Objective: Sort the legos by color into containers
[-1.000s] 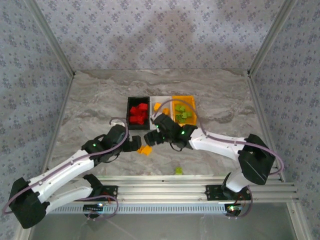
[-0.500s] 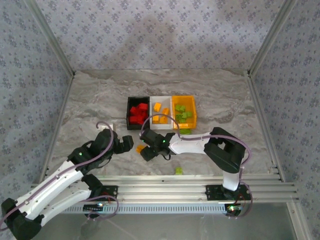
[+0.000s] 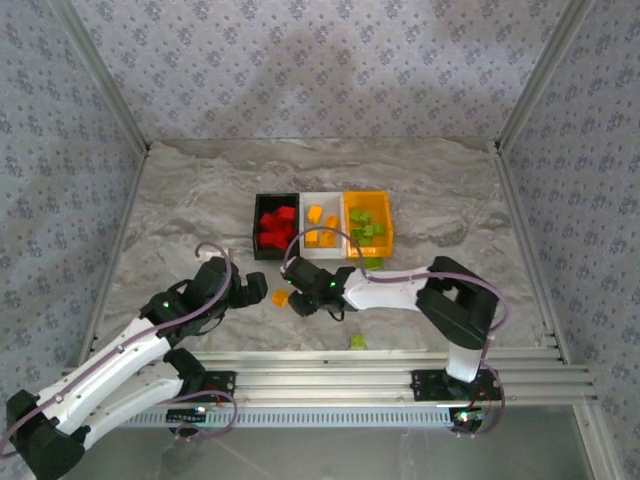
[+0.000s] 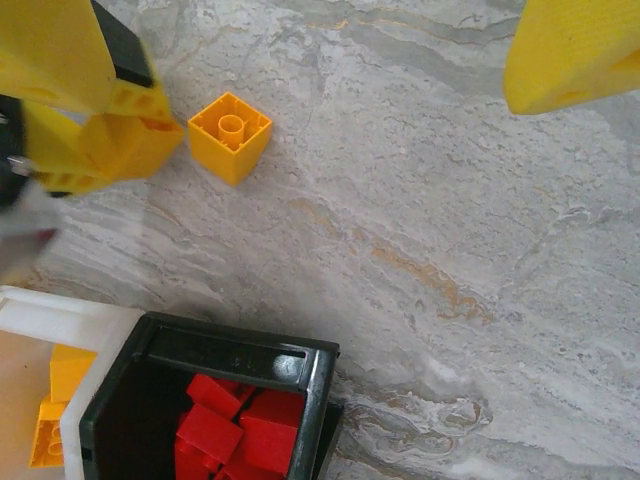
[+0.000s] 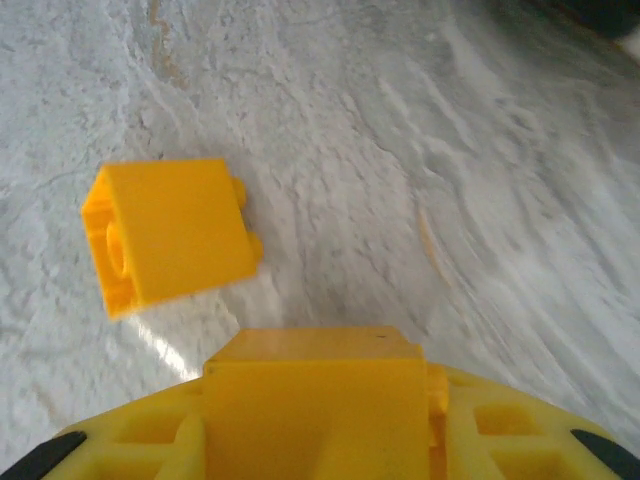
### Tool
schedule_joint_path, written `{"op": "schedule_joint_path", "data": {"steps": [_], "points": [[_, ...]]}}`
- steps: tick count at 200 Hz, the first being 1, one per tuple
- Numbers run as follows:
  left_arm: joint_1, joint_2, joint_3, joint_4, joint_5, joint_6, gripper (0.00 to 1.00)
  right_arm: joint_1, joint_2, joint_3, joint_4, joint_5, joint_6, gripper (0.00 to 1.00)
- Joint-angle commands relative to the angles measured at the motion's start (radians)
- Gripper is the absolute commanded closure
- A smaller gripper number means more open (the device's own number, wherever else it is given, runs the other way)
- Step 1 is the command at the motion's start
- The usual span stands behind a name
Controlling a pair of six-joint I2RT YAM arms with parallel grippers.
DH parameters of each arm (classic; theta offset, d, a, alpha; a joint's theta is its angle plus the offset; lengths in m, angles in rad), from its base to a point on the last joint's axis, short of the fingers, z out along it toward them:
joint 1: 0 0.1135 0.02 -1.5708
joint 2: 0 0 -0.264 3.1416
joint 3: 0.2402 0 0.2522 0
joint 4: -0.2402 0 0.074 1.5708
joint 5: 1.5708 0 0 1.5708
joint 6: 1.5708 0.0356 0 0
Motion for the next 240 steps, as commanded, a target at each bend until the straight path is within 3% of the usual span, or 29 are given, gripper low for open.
{"op": "schedule_joint_path", "data": {"steps": [1,34,62,104,150,184,210,240], "points": [[0.008,0.012,-0.01,0.026,0.0,0.028,0.01,-0.004,-0.168,-0.032,-0.015,0.059,0.026,0.65],[0.014,0.06,-0.009,0.058,0.011,0.045,0.0,-0.06,-0.338,-0.011,-0.054,0.086,0.041,0.65],[0.016,0.097,-0.012,0.085,0.025,0.055,0.0,-0.148,-0.344,0.075,-0.089,0.078,0.07,0.65],[0.018,0.144,-0.012,0.11,0.041,0.076,0.0,-0.292,-0.129,0.306,-0.212,0.041,0.162,0.65],[0.019,0.192,-0.013,0.138,0.062,0.112,0.0,-0.348,0.13,0.519,-0.312,0.059,0.202,0.64],[0.02,0.244,-0.009,0.163,0.067,0.147,0.0,-0.362,0.223,0.618,-0.348,0.064,0.248,0.57],[0.019,0.289,-0.009,0.196,0.083,0.155,0.0,-0.361,0.214,0.638,-0.318,0.075,0.267,0.33],[0.02,0.356,0.015,0.208,0.125,0.162,0.01,-0.354,0.132,0.597,-0.275,0.103,0.274,0.23]]}}
